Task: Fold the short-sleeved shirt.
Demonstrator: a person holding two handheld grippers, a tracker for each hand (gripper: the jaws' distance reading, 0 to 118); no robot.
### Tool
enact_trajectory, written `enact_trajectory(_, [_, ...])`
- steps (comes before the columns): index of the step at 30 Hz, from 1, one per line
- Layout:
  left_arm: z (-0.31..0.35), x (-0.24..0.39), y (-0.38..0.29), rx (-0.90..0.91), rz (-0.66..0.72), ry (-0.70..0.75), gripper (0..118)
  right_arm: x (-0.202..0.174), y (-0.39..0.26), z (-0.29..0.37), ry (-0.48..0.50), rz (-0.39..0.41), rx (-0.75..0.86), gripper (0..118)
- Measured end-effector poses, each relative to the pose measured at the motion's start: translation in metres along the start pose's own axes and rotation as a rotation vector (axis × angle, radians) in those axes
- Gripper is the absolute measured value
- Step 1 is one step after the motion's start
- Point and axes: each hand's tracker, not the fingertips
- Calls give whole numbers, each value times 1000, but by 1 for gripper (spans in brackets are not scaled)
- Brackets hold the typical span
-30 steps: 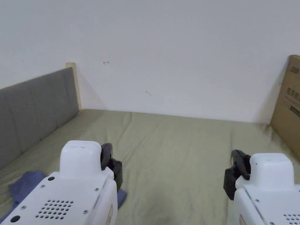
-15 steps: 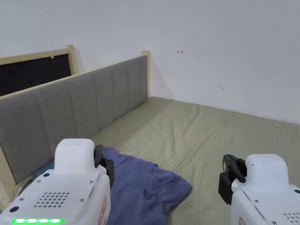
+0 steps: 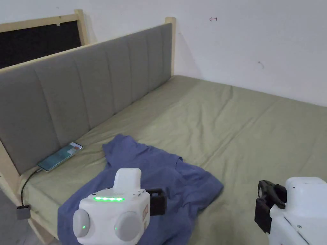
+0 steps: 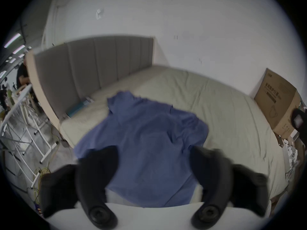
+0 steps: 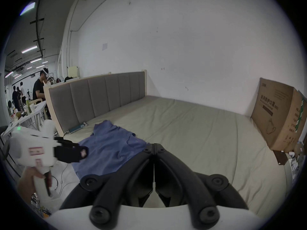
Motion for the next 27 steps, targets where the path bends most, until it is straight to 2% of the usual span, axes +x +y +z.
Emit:
enact_trajectory(1, [-16,1,-1,-37,16,-3,103,3,-3,-4,-1,3,-15,0])
enact_trajectory(2, [-28,1,-1,-45,43,-21,99,6,-6,-7,-1,7,-26,0])
enact_trajectory(5, [-72,5,0,-131,65,-55,100,15,-15,-18,-2,16,-61,0])
enact_trajectory(11, [-159,32,7,-304,-57,11,103,35,-31,-46,-58,6,-151,0])
enact_trajectory(13, [-168,39,1,-271,-102,42,106,42,-36,-54,-58,-25,-176,0])
enact_trajectory(15, [-167,41,-3,-261,-115,37,104,47,-39,-62,-51,-91,-210,0])
enact_trajectory(18, [-153,34,-1,-240,-90,61,85,49,-42,-67,-40,-107,-213,0])
enact_trajectory(19, [-151,33,0,-242,-86,55,72,46,-43,-67,-42,-100,-216,0])
enact_trajectory(21, [-142,27,5,-213,-66,102,18,43,-44,-66,-50,-63,-224,0])
enact_trajectory(22, [-140,26,6,-200,-51,123,3,43,-44,-65,-49,-59,-223,0])
enact_trajectory(23, [-140,24,6,-201,-34,175,3,35,-42,-61,-44,-57,-224,0])
enact_trajectory(25, [-147,17,4,-246,17,111,3,32,-41,-57,-35,-67,-228,0])
enact_trajectory(27, [-142,18,10,-235,1,117,3,35,-43,-52,-38,-87,-229,0])
